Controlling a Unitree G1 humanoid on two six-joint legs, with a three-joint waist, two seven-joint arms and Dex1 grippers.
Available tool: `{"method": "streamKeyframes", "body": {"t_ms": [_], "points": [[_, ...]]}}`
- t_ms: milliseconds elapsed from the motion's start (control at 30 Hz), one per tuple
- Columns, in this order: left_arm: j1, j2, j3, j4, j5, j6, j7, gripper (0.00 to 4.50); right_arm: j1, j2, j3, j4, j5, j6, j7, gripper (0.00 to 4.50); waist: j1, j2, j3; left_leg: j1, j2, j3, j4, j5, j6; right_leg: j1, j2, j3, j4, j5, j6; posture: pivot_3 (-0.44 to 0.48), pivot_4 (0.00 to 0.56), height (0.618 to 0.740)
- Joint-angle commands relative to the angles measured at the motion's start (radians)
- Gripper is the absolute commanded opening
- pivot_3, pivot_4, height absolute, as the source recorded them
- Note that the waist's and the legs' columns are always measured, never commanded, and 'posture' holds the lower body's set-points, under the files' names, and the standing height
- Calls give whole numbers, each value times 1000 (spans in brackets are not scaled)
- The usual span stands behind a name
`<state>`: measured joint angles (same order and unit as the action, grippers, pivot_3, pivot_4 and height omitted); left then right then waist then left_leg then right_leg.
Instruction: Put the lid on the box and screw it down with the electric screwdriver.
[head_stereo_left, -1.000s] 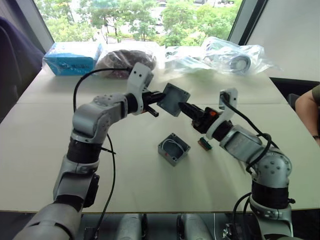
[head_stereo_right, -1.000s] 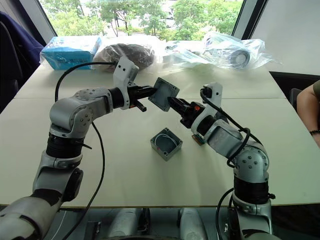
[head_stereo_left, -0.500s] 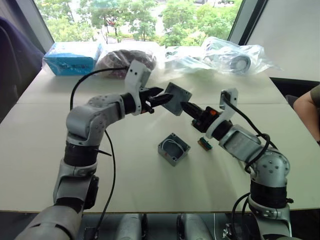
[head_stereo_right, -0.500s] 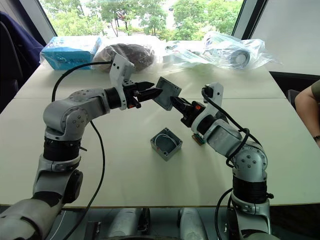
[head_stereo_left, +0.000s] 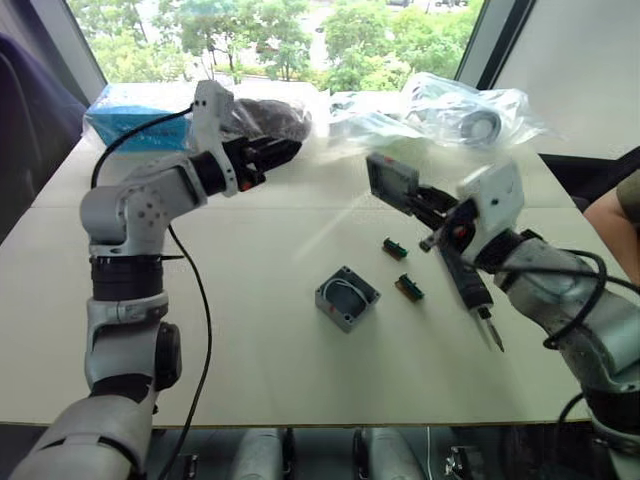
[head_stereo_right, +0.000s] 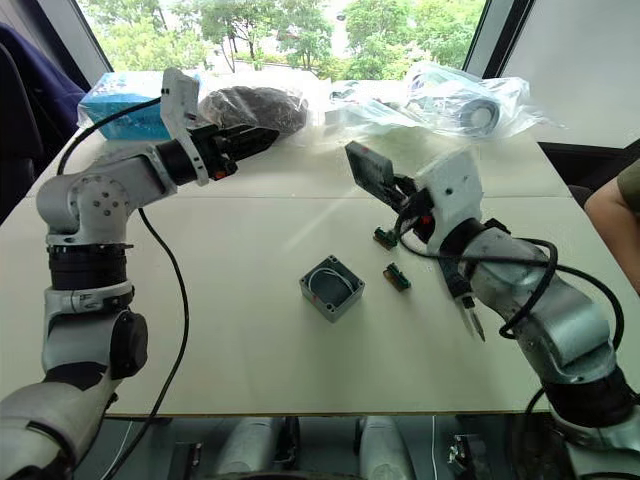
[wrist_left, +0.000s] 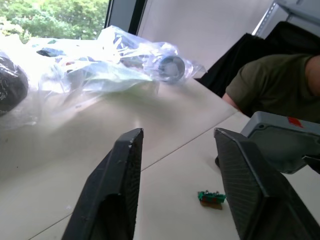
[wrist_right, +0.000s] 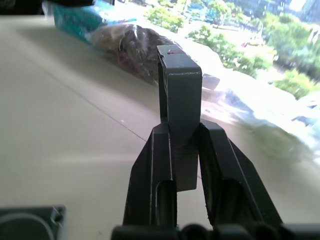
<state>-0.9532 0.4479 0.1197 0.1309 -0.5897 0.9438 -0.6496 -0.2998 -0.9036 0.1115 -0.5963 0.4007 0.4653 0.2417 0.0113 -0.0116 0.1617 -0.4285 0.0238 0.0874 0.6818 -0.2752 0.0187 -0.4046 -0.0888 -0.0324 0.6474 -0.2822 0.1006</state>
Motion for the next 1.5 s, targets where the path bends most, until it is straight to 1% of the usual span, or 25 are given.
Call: {"method": "streamKeyframes", "body": {"t_ms": [33, 67, 100, 200, 267, 333, 433, 500, 567, 733, 967, 1500], "points": [[-6, 16, -76, 0, 28, -60, -99, 567, 62, -46, 59, -31, -304, -216, 33, 114, -1, 0, 0, 0, 0, 0, 0, 0, 0, 0, 0, 0, 0, 0, 0, 0, 150, 740], [-9, 9, -88, 3, 24, -65, -119, 239, 95, -62, 87, -30, -409, -264, 19, 114, 0, 0, 0, 0, 0, 1, 0, 0, 0, 0, 0, 0, 0, 0, 0, 0, 150, 740], [-15, 4, -102, 9, 24, -69, -137, 72, 125, -74, 109, -26, -501, -301, 9, 114, 1, 0, 0, 0, 1, 1, 0, 0, -1, 0, 0, 0, 0, 0, 0, 0, 150, 740], [-24, 2, -146, 8, 17, -71, -213, 72, 198, -75, 148, -22, -690, -368, -7, 114, 0, -1, 0, 0, 1, 1, 1, 1, -1, 0, 0, 0, 0, 0, 0, 0, 150, 740], [-13, 19, -207, -24, 7, -57, -305, 72, 235, -62, 179, -23, -818, -415, -19, 114, 0, -1, 0, 0, 1, 1, 1, 1, -1, 0, 0, 0, 0, 0, 0, 0, 150, 740], [4, 46, -280, -52, 23, -69, -394, 72, 266, -34, 191, -21, -892, -440, -27, 114, -1, -1, 0, 0, 1, 1, 1, 1, -2, 0, 0, 0, 0, 0, 0, 0, 150, 740], [20, 69, -374, -52, 71, -122, -486, 72, 314, -4, 206, 1, -973, -494, -27, 114, 0, 0, 0, 0, 1, 1, 1, 1, -3, 0, 1, 0, 0, 0, 1, 0, 150, 740], [23, 75, -413, -39, 103, -163, -522, 72, 335, 16, 199, 14, -1014, -516, -25, 114, 0, 0, 0, 1, 1, 1, 1, 2, -3, 1, 1, 0, 1, 0, 1, 0, 150, 740], [24, 61, -457, 4, 157, -231, -545, 72, 353, 50, 200, 12, -1064, -530, -35, 114, 0, 0, 0, 1, 1, 1, 1, 2, -3, 1, 1, 0, 1, 0, 1, 0, 150, 740], [27, 39, -502, 65, 231, -322, -587, 72, 375, 123, 199, 13, -1169, -543, -31, 114, 1, 0, 0, 1, 1, 1, 1, 2, -3, 1, 1, 0, 1, -1, 1, 0, 150, 740], [35, 19, -505, 78, 271, -346, -612, 72, 388, 192, 201, 28, -1280, -580, -45, 114, 1, 0, 0, 1, 1, 0, 1, 2, -3, 1, 1, 0, 1, -1, 1, 0, 150, 740], [41, 26, -526, 61, 328, -341, -676, 72, 455, 282, 193, 70, -1412, -650, -99, 114, 1, 0, 0, 1, 1, 0, 1, 2, -3, 1, 1, 0, 2, -1, 1, 0, 150, 740]]}}
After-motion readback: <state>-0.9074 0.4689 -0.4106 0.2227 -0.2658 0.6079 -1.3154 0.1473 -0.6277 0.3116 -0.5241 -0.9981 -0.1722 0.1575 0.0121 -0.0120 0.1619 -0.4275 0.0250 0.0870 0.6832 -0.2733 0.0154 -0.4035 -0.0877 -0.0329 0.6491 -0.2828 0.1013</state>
